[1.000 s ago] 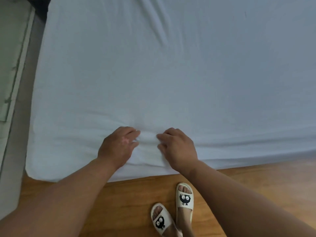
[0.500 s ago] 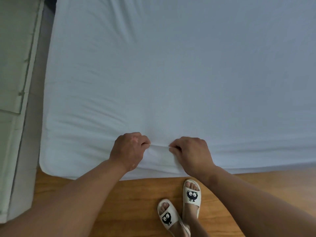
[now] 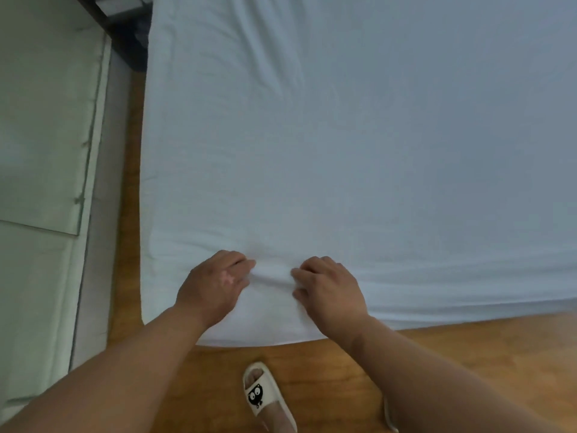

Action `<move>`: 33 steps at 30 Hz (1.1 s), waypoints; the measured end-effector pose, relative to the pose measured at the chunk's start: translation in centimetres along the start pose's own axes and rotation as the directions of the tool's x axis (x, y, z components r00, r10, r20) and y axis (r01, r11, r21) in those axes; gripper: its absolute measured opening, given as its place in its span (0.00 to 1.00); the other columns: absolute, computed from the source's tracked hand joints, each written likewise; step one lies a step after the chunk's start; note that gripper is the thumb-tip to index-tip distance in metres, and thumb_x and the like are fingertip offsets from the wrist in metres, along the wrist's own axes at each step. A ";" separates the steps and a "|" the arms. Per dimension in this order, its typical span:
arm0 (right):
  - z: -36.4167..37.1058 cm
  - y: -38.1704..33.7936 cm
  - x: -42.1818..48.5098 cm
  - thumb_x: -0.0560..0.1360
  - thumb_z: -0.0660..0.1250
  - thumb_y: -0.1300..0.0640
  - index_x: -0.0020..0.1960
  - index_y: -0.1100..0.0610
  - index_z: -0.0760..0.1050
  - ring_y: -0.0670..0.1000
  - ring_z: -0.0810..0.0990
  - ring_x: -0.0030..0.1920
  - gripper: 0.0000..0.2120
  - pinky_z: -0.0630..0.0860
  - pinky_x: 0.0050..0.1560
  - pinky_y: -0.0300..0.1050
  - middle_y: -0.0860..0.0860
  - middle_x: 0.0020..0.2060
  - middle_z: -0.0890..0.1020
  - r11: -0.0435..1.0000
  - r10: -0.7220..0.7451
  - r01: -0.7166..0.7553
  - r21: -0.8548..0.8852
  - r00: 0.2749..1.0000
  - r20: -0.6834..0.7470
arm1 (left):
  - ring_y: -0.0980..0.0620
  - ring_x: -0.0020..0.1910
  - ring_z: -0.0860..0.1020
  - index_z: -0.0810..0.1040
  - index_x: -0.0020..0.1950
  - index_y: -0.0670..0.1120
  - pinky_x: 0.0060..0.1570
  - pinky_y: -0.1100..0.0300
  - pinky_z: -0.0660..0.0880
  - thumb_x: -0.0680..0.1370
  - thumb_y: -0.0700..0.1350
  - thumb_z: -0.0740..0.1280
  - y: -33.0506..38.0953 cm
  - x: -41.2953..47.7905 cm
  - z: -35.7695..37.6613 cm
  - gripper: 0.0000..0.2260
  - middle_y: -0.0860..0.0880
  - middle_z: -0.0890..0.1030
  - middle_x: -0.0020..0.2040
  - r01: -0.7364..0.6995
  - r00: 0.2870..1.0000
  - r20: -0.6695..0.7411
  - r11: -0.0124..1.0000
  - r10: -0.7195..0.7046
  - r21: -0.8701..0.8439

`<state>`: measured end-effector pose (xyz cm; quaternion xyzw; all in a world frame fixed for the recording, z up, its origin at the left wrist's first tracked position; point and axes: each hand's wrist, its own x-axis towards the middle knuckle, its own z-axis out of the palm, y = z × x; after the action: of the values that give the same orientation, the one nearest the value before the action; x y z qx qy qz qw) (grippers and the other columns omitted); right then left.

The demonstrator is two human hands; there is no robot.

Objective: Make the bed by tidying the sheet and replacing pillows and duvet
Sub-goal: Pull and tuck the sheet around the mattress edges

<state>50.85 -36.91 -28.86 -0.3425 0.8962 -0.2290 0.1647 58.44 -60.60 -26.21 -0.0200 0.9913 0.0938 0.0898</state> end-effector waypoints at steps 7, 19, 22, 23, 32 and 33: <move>1.0 -1.4 1.1 0.76 0.70 0.50 0.51 0.46 0.84 0.51 0.82 0.46 0.06 0.73 0.42 0.46 0.45 0.43 0.84 0.977 0.214 -0.215 -0.001 0.974 -0.070 | 0.46 0.50 0.79 0.81 0.55 0.51 0.50 0.52 0.76 0.84 0.47 0.60 -1.7 2.9 0.6 0.10 0.51 0.81 0.50 0.010 0.984 0.180 0.999 -0.004 -0.033; 1.0 -3.8 -1.1 0.77 0.68 0.49 0.49 0.44 0.83 0.45 0.80 0.46 0.05 0.74 0.44 0.42 0.41 0.43 0.84 0.927 0.375 -0.373 0.035 0.926 -0.037 | 0.47 0.55 0.78 0.80 0.60 0.51 0.58 0.53 0.75 0.84 0.49 0.61 -1.5 1.4 -1.7 0.10 0.50 0.82 0.58 -0.058 0.912 0.400 0.993 0.093 -0.100; 1.4 -4.6 -1.6 0.76 0.67 0.52 0.52 0.45 0.82 0.44 0.78 0.47 0.07 0.70 0.44 0.40 0.41 0.44 0.82 0.903 0.427 -0.426 0.059 0.904 -0.018 | 0.50 0.57 0.77 0.79 0.63 0.51 0.60 0.55 0.75 0.84 0.46 0.62 -2.4 1.4 -2.4 0.10 0.52 0.79 0.60 -0.057 0.870 0.477 0.986 0.127 -0.160; 1.4 -5.0 -1.5 0.75 0.67 0.52 0.53 0.46 0.81 0.45 0.77 0.49 0.08 0.70 0.46 0.40 0.41 0.46 0.81 0.891 0.449 -0.447 0.077 0.894 -0.007 | 0.51 0.59 0.76 0.78 0.65 0.52 0.62 0.55 0.74 0.84 0.46 0.62 -2.9 1.4 -2.7 0.11 0.53 0.78 0.61 -0.058 0.850 0.507 0.982 0.143 -0.180; 3.2 -13.2 4.4 0.76 0.62 0.45 0.69 0.45 0.74 0.47 0.72 0.64 0.22 0.69 0.65 0.42 0.41 0.64 0.74 0.885 0.321 -0.325 0.333 0.945 0.067 | 0.53 0.80 0.51 0.57 0.81 0.57 0.77 0.61 0.53 0.83 0.42 0.60 -11.0 7.5 -9.1 0.28 0.56 0.53 0.81 -0.337 0.804 0.547 0.937 0.234 0.094; 3.8 -14.5 5.8 0.76 0.62 0.45 0.69 0.46 0.73 0.48 0.71 0.64 0.22 0.70 0.65 0.43 0.42 0.64 0.74 0.883 0.318 -0.319 0.345 0.946 0.060 | 0.52 0.80 0.49 0.54 0.82 0.57 0.77 0.60 0.51 0.83 0.42 0.60 -12.1 8.8 -9.6 0.29 0.56 0.50 0.82 -0.351 0.806 0.552 0.924 0.214 0.153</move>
<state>56.29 -51.63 -25.29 -0.1560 0.8848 -0.3545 0.2592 48.79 -74.50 -20.79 0.1667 0.9240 -0.0164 0.3439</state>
